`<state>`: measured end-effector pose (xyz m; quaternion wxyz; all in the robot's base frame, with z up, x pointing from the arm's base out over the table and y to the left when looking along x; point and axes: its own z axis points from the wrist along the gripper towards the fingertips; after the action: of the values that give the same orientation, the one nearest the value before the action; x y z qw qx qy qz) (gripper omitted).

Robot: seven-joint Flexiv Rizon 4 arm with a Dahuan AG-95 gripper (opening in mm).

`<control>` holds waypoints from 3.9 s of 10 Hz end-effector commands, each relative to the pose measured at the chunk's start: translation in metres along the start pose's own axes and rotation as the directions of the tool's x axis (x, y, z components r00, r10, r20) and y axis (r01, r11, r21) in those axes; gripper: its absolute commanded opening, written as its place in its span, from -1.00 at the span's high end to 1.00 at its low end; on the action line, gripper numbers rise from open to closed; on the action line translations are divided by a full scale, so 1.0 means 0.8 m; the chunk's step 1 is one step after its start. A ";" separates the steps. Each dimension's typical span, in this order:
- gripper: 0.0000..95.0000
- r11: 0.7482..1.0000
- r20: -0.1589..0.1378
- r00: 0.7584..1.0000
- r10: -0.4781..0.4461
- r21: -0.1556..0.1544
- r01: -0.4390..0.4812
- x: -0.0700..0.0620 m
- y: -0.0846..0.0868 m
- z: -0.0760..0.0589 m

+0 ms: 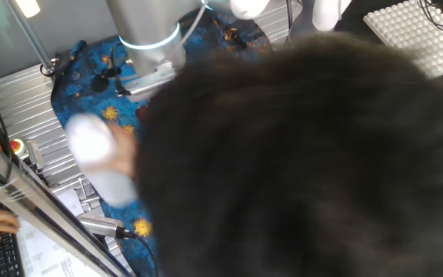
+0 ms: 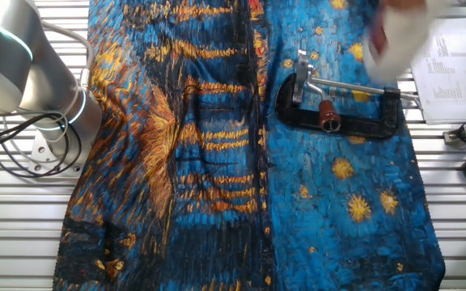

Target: Push down the lever

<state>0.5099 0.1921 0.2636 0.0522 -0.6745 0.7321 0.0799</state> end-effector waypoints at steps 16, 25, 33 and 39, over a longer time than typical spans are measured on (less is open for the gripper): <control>0.60 0.993 0.019 0.993 0.117 -0.007 -0.117 -0.004 0.007 -0.001; 0.60 0.995 0.017 0.995 0.101 -0.007 -0.101 -0.003 0.009 -0.001; 0.60 0.991 0.019 0.991 0.135 -0.003 -0.135 -0.003 0.007 0.000; 0.60 0.981 0.014 0.981 0.196 -0.004 -0.195 -0.001 0.010 0.000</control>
<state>0.5017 0.1929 0.2639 0.0489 -0.5984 0.7946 0.0898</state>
